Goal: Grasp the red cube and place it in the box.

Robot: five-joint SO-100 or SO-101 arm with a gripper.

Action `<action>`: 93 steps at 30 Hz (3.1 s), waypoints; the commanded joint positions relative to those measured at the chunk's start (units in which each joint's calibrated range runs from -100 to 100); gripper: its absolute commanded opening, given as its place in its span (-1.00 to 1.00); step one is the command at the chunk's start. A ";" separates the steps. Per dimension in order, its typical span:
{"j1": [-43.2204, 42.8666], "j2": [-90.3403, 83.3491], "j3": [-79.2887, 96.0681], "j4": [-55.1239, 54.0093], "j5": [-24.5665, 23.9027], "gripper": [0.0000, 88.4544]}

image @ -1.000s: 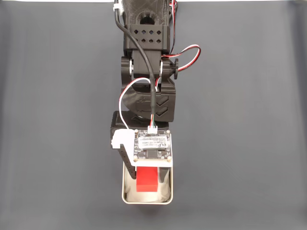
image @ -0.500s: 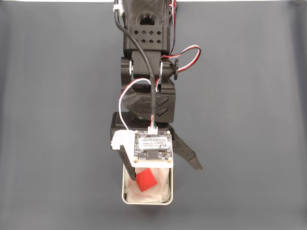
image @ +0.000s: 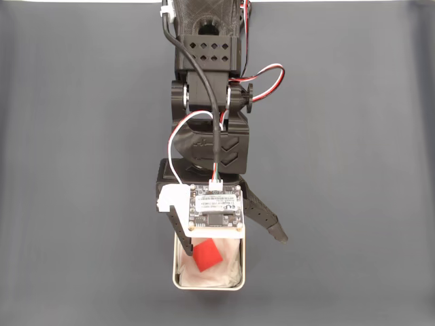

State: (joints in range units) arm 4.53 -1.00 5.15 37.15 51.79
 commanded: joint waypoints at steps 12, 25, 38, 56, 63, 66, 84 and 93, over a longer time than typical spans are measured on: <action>0.02 -2.90 -2.33 0.06 -0.63 0.12; -1.12 -5.50 -3.97 2.11 -1.07 -0.76; -4.24 -43.72 24.68 5.14 -1.61 -1.00; -5.31 -98.83 91.29 29.08 -1.90 -1.00; -6.09 -99.00 94.66 35.88 -3.86 -1.00; -6.44 -99.00 94.66 36.95 -3.96 -1.00; -5.16 -99.00 94.66 38.75 -2.39 -0.96; -5.16 -99.00 94.66 38.75 -2.39 -0.96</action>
State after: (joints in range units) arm -1.04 -100.00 99.37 74.62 49.11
